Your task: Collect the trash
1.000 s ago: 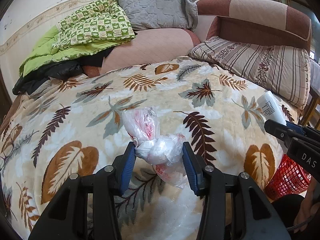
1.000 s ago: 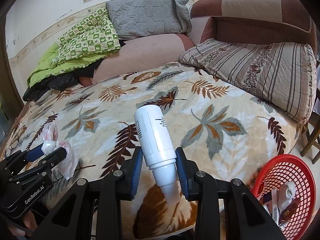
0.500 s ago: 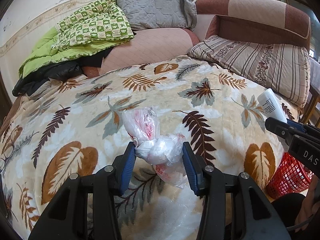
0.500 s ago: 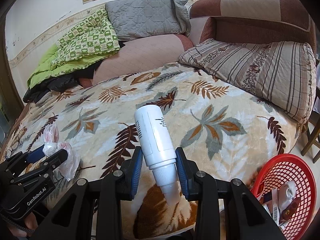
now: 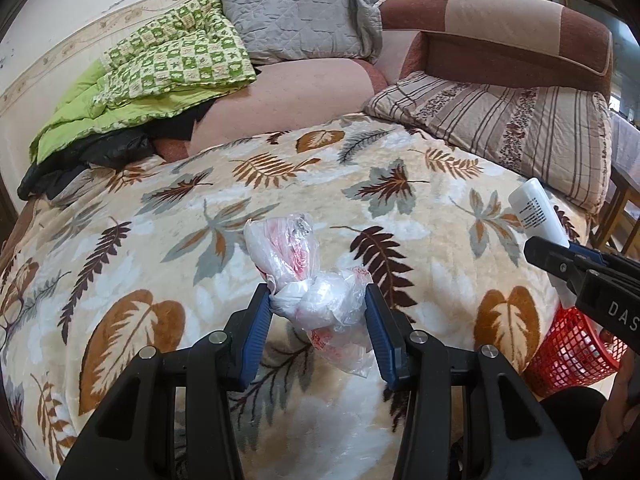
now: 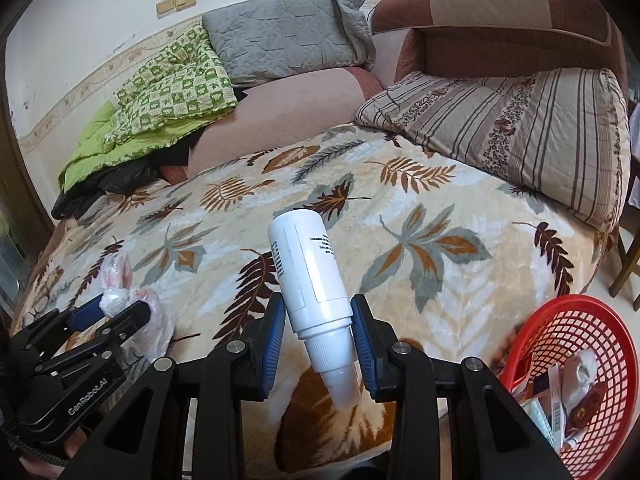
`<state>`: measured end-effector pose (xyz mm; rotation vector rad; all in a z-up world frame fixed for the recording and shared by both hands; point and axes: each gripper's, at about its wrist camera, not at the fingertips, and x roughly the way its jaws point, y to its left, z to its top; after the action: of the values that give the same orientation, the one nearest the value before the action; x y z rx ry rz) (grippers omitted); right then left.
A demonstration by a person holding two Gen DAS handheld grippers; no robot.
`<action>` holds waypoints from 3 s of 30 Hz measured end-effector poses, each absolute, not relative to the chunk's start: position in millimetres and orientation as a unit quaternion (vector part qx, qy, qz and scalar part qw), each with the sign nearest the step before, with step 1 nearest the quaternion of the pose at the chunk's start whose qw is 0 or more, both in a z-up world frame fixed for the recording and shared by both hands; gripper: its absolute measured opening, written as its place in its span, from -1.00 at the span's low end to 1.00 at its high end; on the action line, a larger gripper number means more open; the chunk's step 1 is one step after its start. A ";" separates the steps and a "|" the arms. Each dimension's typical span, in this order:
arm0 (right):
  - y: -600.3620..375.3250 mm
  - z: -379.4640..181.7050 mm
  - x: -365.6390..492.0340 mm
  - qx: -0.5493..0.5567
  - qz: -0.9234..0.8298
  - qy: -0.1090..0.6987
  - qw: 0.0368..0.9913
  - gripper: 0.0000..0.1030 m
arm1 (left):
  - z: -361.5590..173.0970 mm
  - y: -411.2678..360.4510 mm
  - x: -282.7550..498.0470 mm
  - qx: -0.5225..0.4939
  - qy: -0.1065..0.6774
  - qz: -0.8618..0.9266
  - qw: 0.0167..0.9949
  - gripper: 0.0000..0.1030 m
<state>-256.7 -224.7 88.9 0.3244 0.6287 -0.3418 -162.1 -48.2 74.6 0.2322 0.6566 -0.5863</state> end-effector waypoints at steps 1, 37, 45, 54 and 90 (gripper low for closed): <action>-225.0 89.6 -259.1 0.159 -0.166 0.306 0.924 -0.30 | 76.3 -50.5 -164.9 0.112 0.316 -0.287 0.897 -0.12; -390.9 80.6 -460.3 0.356 -0.359 0.244 0.828 0.03 | 113.3 -259.3 -299.1 0.180 0.338 -0.589 0.712 0.24; -354.7 94.4 -464.0 0.287 -0.425 0.259 0.818 0.61 | 115.4 -231.4 -299.2 0.180 0.299 -0.565 0.748 0.47; -290.4 102.4 -455.1 0.217 -0.500 0.274 0.792 0.86 | 108.4 -148.4 -288.9 0.198 0.241 -0.475 0.823 0.81; -258.3 102.7 -424.4 0.173 -0.481 0.310 0.801 0.88 | 101.6 -114.3 -275.4 0.205 0.252 -0.436 0.839 0.87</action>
<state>-424.4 -258.3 102.7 0.3719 0.6647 -1.0317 -275.4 -114.3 101.6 0.4334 0.5327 -0.9215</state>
